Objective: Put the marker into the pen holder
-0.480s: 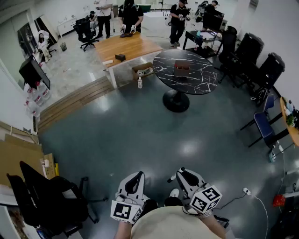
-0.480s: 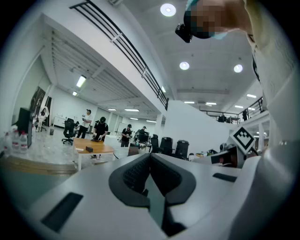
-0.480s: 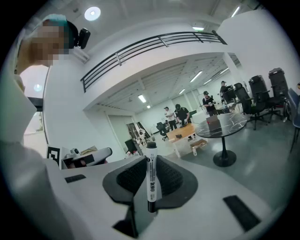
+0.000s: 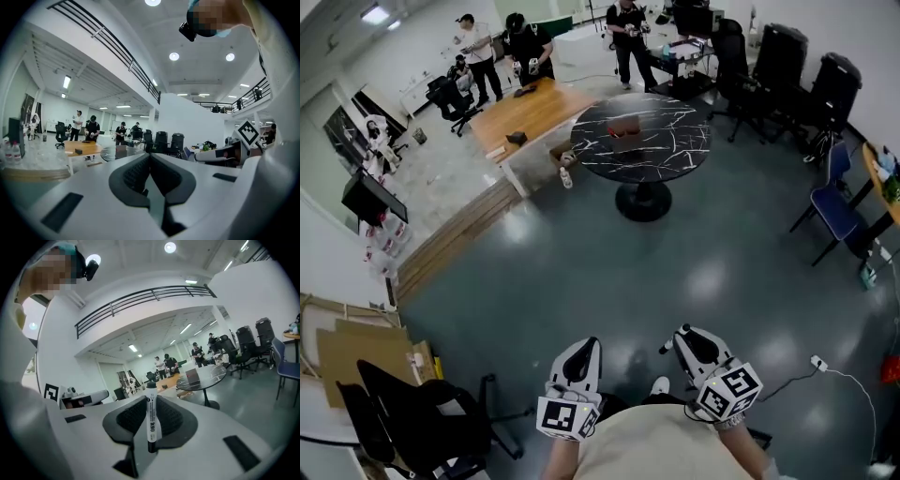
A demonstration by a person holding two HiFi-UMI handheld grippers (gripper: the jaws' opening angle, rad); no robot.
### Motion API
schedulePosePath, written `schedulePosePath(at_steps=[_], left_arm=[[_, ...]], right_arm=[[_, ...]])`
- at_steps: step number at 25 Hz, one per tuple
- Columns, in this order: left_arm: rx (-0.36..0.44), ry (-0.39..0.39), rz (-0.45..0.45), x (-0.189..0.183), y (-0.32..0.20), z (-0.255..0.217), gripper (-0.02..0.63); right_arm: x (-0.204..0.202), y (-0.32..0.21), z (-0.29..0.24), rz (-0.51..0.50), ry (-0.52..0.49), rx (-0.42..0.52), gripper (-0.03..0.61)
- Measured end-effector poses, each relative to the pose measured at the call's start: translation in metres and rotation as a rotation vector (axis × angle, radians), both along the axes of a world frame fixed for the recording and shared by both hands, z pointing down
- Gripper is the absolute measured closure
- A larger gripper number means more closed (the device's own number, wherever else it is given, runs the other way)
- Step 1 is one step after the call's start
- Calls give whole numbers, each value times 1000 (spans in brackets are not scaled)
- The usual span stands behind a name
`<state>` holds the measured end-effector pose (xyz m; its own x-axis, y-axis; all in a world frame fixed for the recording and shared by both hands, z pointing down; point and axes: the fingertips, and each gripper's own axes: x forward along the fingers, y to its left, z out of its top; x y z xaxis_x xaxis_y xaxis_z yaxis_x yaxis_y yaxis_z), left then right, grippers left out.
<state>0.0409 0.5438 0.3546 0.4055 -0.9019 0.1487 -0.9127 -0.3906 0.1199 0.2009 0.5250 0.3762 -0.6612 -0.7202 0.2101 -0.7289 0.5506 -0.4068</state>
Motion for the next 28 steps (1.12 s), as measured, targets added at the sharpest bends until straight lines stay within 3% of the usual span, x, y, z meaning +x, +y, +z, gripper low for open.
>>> schedulePosePath(at_steps=[6, 10, 17, 22, 28], left_arm=[[-51, 45, 94, 78, -30, 11, 601], [-20, 27, 131, 94, -57, 6, 601], [-31, 45, 192, 89, -119, 27, 601], [-12, 84, 223, 60, -187, 18, 601], [96, 133, 239, 3, -270, -8, 603]], right_arm=[[92, -14, 2, 127, -17, 5, 495], [114, -31, 15, 186, -37, -32, 495], [95, -86, 23, 189, 9, -52, 495], [64, -142, 13, 227, 22, -66, 495], [12, -216, 17, 300, -130, -131, 495]])
